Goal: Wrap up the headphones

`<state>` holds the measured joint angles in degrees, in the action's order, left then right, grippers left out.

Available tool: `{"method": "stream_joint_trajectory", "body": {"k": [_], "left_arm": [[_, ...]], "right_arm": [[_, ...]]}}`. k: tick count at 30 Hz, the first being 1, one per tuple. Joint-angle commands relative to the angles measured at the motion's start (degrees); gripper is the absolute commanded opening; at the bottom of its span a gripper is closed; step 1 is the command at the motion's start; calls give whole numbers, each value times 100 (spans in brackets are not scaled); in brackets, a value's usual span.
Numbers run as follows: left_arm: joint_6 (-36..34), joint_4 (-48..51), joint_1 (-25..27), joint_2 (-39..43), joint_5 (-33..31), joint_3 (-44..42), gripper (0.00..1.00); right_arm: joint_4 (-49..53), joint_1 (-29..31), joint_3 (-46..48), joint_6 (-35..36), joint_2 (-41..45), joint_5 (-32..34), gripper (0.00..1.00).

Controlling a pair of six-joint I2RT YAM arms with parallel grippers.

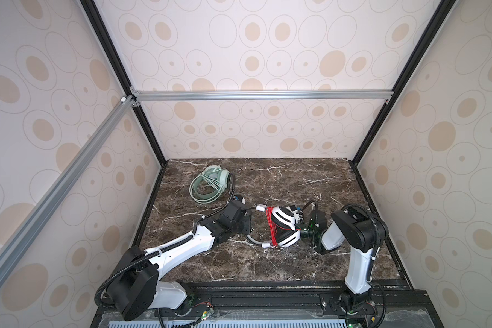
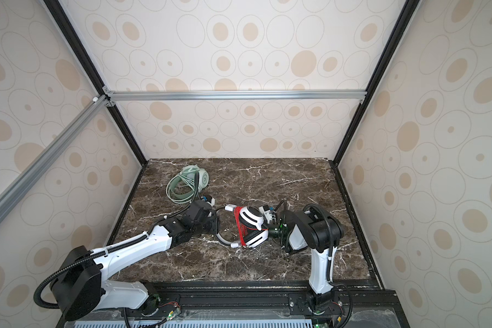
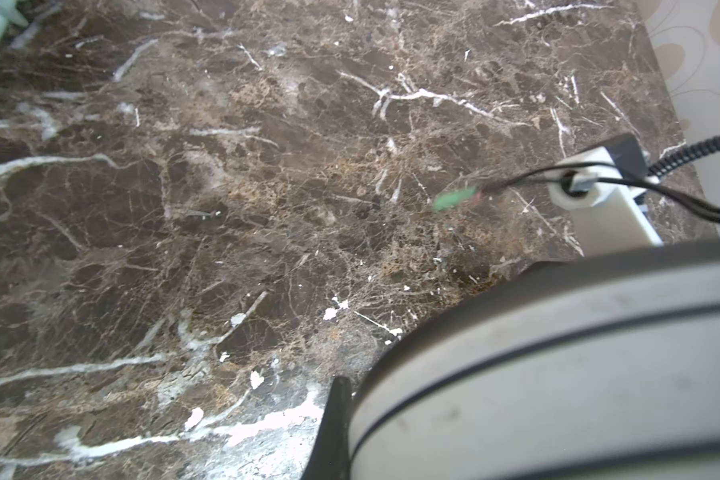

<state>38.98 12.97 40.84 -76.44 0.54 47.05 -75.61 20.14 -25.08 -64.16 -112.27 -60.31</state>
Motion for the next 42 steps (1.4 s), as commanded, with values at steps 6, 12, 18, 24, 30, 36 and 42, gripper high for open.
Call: {"method": "stream_joint_trajectory", "body": {"k": [6, 12, 18, 24, 30, 36, 42], "left_arm": [[156, -325, -42, 319, 81, 156, 0], [147, -233, -35, 453, 128, -11, 0], [279, -277, -15, 662, 192, -306, 0], [394, -251, 130, 868, 254, -407, 0], [263, -276, 63, 428, 325, 16, 0], [39, -760, -448, -631, 731, 274, 0], [-75, -1097, -646, -1633, 886, 612, 0]], "right_arm": [[2131, -159, 574, 1553, 1622, 218, 37], [6516, -229, 4, 3675, 3661, 1583, 37], [8221, -571, -386, 4084, 4974, 3505, 43], [8657, -625, -621, 4399, 5141, 3852, 46], [8364, -625, -522, 4355, 4804, 3740, 47], [8247, -634, -502, 4359, 4607, 3651, 48], [8370, -639, -419, 4455, 4765, 3706, 48]]}}
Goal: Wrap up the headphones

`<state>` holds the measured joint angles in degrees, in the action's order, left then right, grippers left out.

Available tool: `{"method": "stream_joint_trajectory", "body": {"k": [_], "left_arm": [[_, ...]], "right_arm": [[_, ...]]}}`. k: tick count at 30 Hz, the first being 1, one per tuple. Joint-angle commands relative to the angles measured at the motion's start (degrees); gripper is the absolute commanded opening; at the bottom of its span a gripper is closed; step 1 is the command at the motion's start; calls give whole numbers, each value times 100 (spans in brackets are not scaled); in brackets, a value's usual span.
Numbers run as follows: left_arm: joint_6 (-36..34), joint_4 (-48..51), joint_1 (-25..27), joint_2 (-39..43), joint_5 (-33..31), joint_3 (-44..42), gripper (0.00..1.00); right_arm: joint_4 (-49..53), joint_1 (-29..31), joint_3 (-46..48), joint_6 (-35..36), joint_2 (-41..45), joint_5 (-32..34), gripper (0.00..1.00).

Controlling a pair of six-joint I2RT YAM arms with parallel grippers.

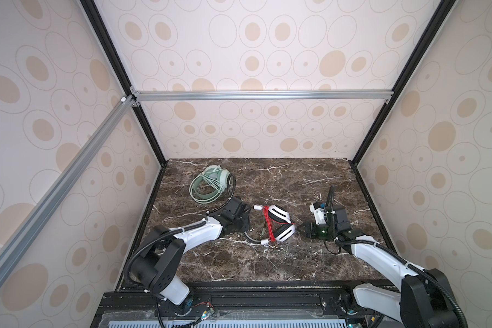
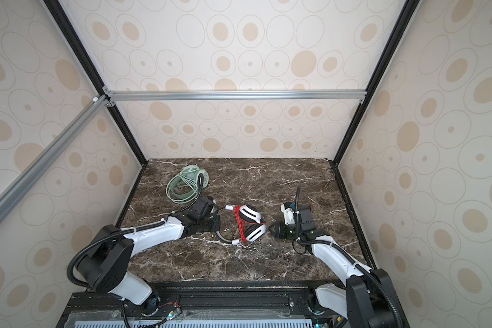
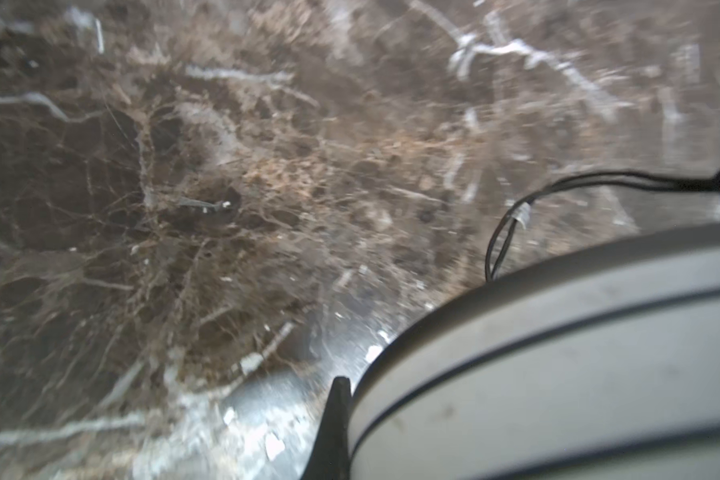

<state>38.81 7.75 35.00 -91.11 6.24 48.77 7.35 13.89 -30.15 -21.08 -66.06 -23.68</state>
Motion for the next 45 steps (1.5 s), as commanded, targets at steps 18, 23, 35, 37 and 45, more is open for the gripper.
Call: {"method": "stream_joint_trajectory", "body": {"k": [18, 23, 35, 37, 45], "left_arm": [[-277, 61, -270, -1005, 223, 1525, 0], [-310, 303, -350, -1274, 300, 1887, 0], [-432, 573, -415, -1311, 367, 2233, 0], [-517, 721, -415, -1109, 329, 2265, 0], [-913, 1382, -423, -502, 232, 2678, 0]], "right_arm": [[72, 327, 229, 741, 1162, -409, 26], [325, 659, 509, 820, 1820, 32, 27], [671, 1699, -18, 366, 1585, 1559, 37], [327, 968, 2, -11, 1598, 913, 40], [-1543, -403, 531, -570, 624, -305, 46]]}}
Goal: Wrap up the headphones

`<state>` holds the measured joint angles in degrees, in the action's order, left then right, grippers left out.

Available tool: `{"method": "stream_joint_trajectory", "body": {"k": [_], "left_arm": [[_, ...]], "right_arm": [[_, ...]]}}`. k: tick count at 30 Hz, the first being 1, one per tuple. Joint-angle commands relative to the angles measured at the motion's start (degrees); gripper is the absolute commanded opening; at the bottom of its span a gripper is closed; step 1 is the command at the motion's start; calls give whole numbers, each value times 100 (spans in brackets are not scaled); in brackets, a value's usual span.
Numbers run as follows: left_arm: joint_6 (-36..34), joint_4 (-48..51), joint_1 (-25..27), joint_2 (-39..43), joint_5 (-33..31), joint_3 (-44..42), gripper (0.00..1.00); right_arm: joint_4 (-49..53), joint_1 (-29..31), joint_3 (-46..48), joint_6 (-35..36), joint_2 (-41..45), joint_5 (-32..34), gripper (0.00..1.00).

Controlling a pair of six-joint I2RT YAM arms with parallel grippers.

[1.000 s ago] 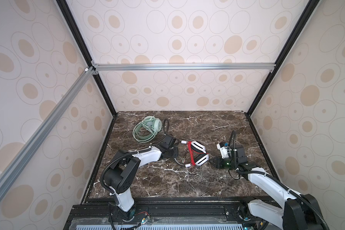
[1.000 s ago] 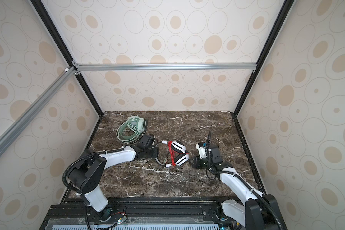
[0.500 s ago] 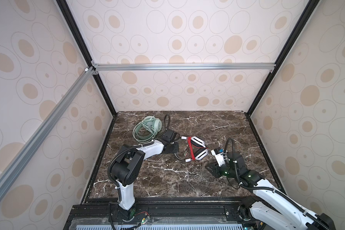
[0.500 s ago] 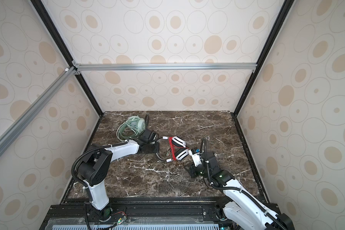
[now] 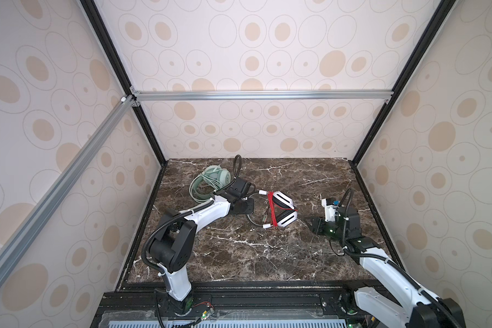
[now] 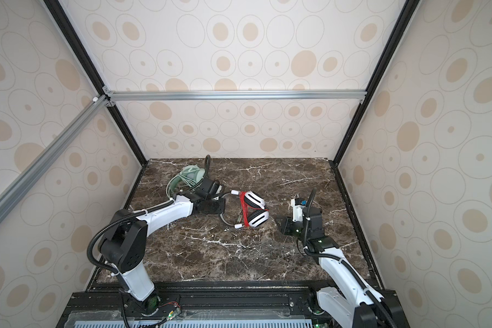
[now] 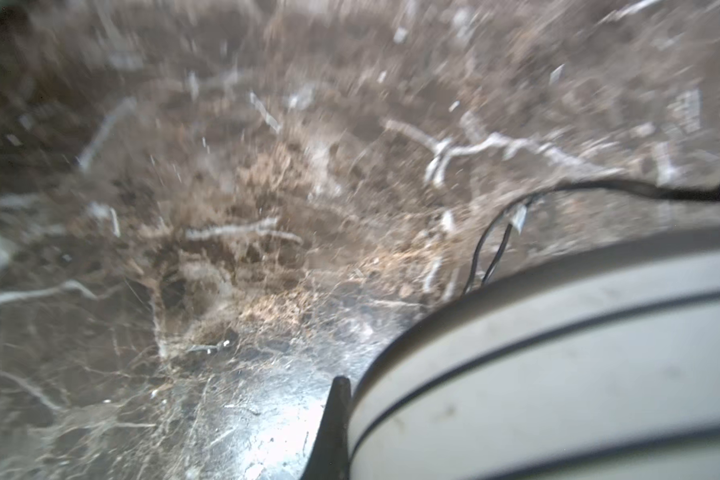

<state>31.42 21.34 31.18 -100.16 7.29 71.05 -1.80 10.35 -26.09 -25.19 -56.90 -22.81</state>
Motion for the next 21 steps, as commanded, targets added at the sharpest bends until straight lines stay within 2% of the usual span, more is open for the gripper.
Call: {"method": "stream_joint_trajectory", "body": {"k": [1, 4, 6, 9, 12, 15, 21], "left_arm": [[-209, 58, -38, 462, 152, 485, 0], [-305, 197, -34, 600, 209, 655, 0], [-362, 334, -33, 659, 240, 837, 0], [-449, 557, -37, 732, 353, 1141, 0], [-476, 705, -33, 795, 432, 1396, 0], [-479, 844, -34, 822, 509, 1576, 0], [-410, 899, -33, 926, 743, 1693, 0]], "right_arm": [[-809, -72, 142, -158, -462, -393, 47], [-1293, -86, 75, -44, -1075, -651, 52], [-1701, -77, -29, -23, -1534, -1172, 55], [-2890, -24, -118, -182, -2238, -2111, 62], [-3249, 173, -510, -18, -2886, -2650, 67], [-3693, 378, -714, -9, -3277, -2601, 76], [-5028, 478, -1111, -291, -4086, -2605, 79]]}}
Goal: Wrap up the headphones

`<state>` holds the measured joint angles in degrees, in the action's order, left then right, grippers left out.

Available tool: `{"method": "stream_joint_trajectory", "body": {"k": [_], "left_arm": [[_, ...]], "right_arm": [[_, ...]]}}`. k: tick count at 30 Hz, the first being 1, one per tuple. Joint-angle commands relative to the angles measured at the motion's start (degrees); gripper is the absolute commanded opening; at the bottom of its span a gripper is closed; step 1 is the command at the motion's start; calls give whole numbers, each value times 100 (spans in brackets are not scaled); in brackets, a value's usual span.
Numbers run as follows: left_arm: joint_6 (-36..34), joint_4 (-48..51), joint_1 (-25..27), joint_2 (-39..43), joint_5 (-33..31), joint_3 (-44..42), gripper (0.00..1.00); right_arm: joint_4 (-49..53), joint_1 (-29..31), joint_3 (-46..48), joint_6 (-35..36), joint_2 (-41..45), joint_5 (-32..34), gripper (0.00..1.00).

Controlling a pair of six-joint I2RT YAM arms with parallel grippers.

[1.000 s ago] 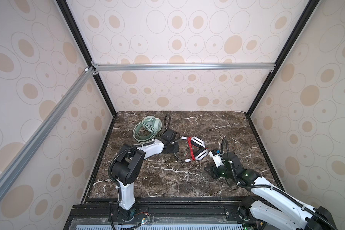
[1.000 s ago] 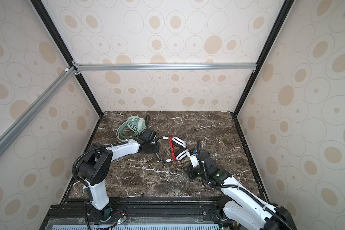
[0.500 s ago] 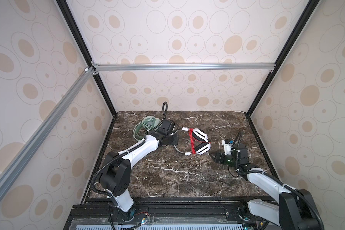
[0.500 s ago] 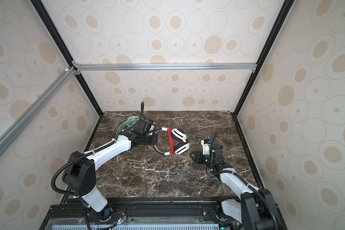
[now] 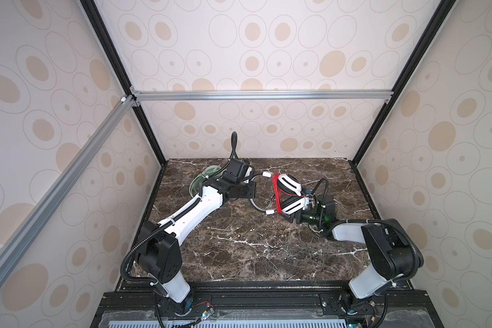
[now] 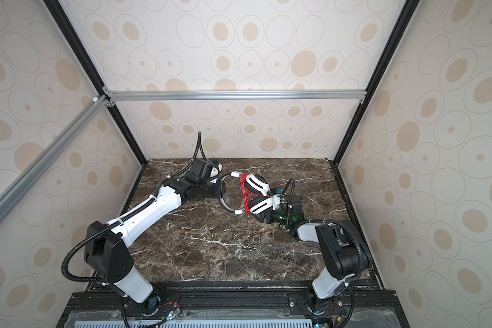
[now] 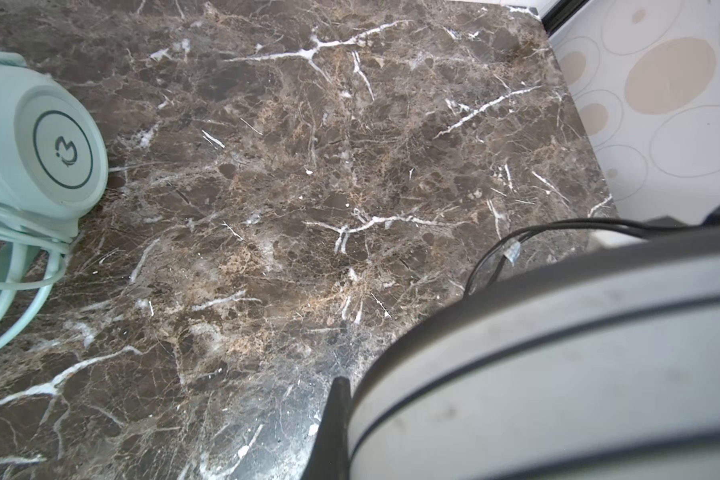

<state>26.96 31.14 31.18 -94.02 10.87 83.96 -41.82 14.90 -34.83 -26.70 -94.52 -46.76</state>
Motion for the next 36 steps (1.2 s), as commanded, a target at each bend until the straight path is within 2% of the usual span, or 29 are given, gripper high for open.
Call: {"method": "stream_joint_trajectory", "body": {"k": [1, 7, 9, 10, 12, 14, 17, 19, 23, 26, 30, 36], "left_arm": [[46, -89, -33, 331, 439, 399, 0], [140, -190, -33, 406, 718, 333, 0], [174, -230, -34, 402, 787, 325, 0], [186, -230, -33, 395, 789, 336, 0], [222, -221, -42, 363, 793, 383, 0], [301, -186, -65, 301, 740, 470, 0], [614, -126, -223, 73, 604, 586, 0], [859, -218, -384, -143, 535, 505, 0], [1336, -735, -537, -542, 607, 143, 0], [1657, -814, -543, -793, 300, 7, 0], [2297, -767, -553, -1092, -247, -253, 0], [3189, -515, -527, -1638, -705, -388, 0]], "right_arm": [[-1258, 30, -333, -260, -494, -293, 79], [-2895, 84, -1175, -1355, -1629, -401, 78], [-3100, 84, -1482, -1551, -1938, -289, 73], [-3124, 84, -1671, -1636, -2085, -292, 57], [-3249, 271, -1903, -1785, -2319, -351, 18], [-3430, 325, -1955, -1959, -2455, -344, 0], [-3419, 407, -1641, -2108, -2349, -284, 0], [-3058, 477, -1323, -2196, -2122, -169, 0], [-1331, 594, -866, -2265, -1486, 185, 0], [-444, 635, -489, -2354, -937, 476, 0], [682, 711, -147, -2465, -320, 1022, 6], [2157, 1066, -352, -2518, -135, 1476, 7]]}}
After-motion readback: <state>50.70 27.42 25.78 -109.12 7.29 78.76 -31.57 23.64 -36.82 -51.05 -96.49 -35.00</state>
